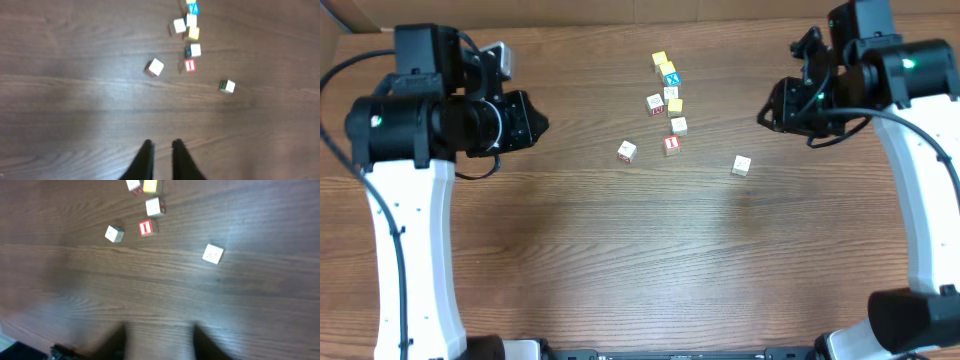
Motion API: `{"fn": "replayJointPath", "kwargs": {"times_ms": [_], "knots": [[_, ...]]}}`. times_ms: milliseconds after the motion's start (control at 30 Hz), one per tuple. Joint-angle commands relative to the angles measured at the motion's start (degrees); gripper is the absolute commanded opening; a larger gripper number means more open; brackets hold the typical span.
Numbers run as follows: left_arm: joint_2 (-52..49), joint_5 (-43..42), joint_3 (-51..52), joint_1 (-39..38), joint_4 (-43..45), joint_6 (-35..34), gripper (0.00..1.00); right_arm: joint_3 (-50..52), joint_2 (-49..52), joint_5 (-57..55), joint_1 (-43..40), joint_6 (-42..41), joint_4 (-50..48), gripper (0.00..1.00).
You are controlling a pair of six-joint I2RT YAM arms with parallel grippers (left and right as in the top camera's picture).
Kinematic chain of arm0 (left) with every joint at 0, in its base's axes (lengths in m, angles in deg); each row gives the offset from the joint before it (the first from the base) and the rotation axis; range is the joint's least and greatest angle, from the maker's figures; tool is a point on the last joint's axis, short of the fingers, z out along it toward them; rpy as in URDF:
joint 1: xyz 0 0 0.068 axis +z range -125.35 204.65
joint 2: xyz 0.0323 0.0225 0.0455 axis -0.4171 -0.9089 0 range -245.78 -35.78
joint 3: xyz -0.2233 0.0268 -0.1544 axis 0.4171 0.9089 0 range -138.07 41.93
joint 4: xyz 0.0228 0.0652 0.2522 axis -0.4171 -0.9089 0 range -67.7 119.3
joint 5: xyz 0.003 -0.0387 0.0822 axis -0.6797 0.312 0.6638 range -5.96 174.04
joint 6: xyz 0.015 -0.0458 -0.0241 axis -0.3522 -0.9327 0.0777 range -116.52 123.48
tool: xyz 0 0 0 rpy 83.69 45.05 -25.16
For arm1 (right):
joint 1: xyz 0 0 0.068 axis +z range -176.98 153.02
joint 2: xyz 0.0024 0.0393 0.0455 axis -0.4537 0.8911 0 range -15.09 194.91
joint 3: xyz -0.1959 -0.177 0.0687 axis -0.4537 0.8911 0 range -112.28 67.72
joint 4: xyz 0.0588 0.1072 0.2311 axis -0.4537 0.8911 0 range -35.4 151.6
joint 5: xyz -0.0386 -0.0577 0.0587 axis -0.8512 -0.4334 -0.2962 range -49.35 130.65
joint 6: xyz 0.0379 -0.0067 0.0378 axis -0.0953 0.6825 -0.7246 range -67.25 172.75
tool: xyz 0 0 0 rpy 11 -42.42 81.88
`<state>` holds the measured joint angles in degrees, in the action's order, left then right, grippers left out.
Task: Flip 5 blocks
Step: 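Raise both arms and move grippers over the block cluster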
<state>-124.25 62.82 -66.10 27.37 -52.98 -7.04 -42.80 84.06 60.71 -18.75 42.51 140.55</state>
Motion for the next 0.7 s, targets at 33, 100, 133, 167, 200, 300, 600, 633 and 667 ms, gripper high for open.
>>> {"fn": "replayJointPath", "kwargs": {"times_ms": [33,100,133,167,200,300,600,633,667], "knots": [[-2.1,-0.33,1.57,-1.03,-0.85,0.22,0.04,3.17,1.31,-2.05,0.13,-7.02,-0.87,0.14],[-3.56,2.69,3.15,-2.82,-0.96,0.22,0.04,7.37,1.55,-6.6,0.83,-11.56,-2.4,0.17],[-4.22,3.67,3.96,-4.02,-0.96,0.22,0.04,9.57,1.6,-7.72,1.25,-12.85,-3.69,0.21],[-4.72,4.09,4.39,-4.76,-0.85,0.24,0.04,11.02,1.6,-8.11,1.51,-13.31,-4.74,0.25],[-5.22,4.68,4.72,-5.73,-0.83,0.22,0.04,12.76,1.6,-8.66,1.79,-13.88,-6.21,0.31],[-7.63,7.5,4.81,-8.98,-0.7,0.22,0.04,17.7,1.73,-8.92,2.58,-14.12,-10.73,0.57],[-15.43,14.62,4.81,-15.13,2.08,0.2,0.9,31.76,3.1,-15.45,6.29,-18.18,-28.61,0.73],[-15.91,14.6,4.81,-15.1,2.36,0.15,0.9,32.79,3.1,-16.26,6.69,-18.58,-30.6,0.71],[-16.5,14.6,4.81,-14.95,2.75,0.13,0.9,33.46,3.1,-17.11,6.97,-18.58,-32.13,0.69]]}}
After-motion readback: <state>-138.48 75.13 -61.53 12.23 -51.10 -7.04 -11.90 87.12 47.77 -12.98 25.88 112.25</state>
